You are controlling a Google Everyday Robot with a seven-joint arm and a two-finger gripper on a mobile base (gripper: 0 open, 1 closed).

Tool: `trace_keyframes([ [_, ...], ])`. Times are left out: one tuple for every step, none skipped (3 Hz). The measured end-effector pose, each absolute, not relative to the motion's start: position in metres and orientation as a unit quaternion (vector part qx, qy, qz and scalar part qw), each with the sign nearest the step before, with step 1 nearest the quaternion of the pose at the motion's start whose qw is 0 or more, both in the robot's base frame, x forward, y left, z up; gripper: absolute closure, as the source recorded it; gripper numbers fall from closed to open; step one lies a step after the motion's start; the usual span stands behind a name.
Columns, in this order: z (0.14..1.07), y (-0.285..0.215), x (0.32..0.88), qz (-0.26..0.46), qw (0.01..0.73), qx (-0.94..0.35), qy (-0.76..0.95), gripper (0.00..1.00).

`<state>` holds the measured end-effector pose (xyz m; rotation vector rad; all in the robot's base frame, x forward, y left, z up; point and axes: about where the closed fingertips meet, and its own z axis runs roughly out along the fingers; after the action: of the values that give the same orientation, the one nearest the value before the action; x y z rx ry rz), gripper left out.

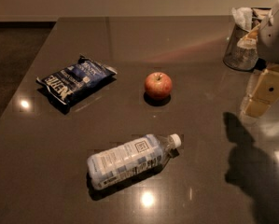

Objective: Pick blue chip bag

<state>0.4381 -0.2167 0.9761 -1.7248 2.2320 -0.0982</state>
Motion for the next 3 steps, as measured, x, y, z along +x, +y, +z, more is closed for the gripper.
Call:
trace_keyframes([
  [0.976,-0.217,0.438,-0.034,0.159,-0.603,0.781,0.00],
  [0.977,-0.214,0.439,-0.030,0.161,-0.603,0.780,0.00],
  [0.973,-0.186,0.450,-0.022,0.158,-0.625,0.764,0.00],
])
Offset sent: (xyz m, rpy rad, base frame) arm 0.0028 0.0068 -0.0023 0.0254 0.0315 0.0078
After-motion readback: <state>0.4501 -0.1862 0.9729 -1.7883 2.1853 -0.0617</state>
